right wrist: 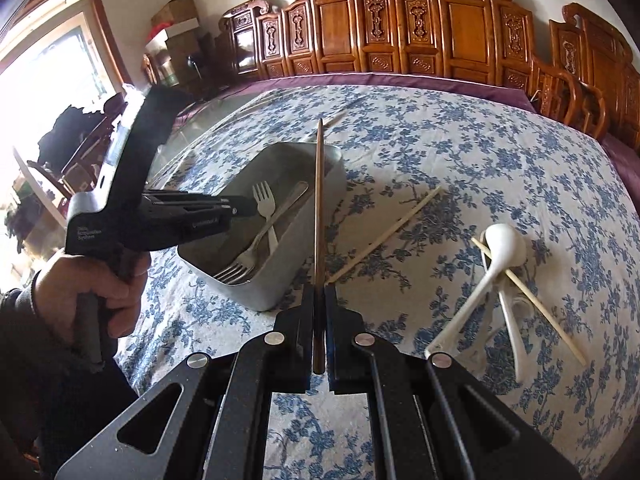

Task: Organize utensils
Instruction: 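Lower the metal fork into the tray and open the left gripper while the right gripper carries the chopstick, then lower the chopstick into the grey tray and open the right gripper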

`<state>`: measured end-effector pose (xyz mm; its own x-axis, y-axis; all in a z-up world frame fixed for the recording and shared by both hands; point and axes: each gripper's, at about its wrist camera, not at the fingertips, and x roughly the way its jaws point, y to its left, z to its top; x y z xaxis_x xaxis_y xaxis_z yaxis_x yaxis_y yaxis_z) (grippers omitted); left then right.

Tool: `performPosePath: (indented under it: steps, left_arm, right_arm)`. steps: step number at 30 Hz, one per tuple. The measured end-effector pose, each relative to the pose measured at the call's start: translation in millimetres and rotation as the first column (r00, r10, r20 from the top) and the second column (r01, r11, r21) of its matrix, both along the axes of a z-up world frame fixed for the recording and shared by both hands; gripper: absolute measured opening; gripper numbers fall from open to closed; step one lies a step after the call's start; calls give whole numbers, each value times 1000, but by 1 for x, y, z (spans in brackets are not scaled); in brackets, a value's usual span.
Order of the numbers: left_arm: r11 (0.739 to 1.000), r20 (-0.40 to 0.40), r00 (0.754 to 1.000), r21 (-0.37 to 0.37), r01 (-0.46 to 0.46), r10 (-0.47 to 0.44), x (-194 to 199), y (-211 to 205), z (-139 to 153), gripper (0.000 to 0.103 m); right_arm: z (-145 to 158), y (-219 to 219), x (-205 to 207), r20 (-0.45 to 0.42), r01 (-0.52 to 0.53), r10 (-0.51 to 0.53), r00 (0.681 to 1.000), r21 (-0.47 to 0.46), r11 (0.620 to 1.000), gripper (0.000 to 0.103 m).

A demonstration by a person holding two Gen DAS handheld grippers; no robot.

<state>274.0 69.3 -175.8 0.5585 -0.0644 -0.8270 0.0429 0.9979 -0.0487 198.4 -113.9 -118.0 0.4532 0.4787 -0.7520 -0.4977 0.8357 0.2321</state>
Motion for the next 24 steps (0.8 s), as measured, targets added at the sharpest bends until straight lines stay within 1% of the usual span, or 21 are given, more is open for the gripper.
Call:
performPosePath:
  steps: [6,8,9,10,12,15,20,22,24]
  left_arm:
    - [1000,59,998,-2,-17,17,-14,14,18,7]
    - [1000,74,997,0,-24,24,-16,20,22,13]
    - [1000,83,996,1,-29,29,-17,23,24,20]
    - [999,90,995,1,-34,34,-17,26,26,23]
    - [999,107,993,-17,-45,47,-18,34,30,24]
    - [997,109,991,-41,-68,72,-16,48,31,30]
    - [993,111,988,-60,-102,108,-14,66,33,31]
    - [992,116,986,-59,-112,119,-15,70,34,39]
    - [991,123,984,-54,-119,125,-15,74,36,44]
  right_arm:
    - [-3,21,5,-28,-22,22,999,-1,1000,6]
    - [-5,30,9,-45,-29,29,999,4,1000,6]
    - [-6,34,10,-53,-31,32,998,10,999,6]
    - [-7,39,13,-63,-33,34,997,18,999,7]
    - [-8,46,18,-80,-33,36,996,34,999,7]
    - [-11,57,27,-110,-28,34,993,54,998,7]
    - [-20,74,39,-161,-22,30,987,48,999,7]
    - [-24,80,43,-183,-20,28,983,43,999,7]
    - [-27,85,47,-192,-22,29,981,36,999,7]
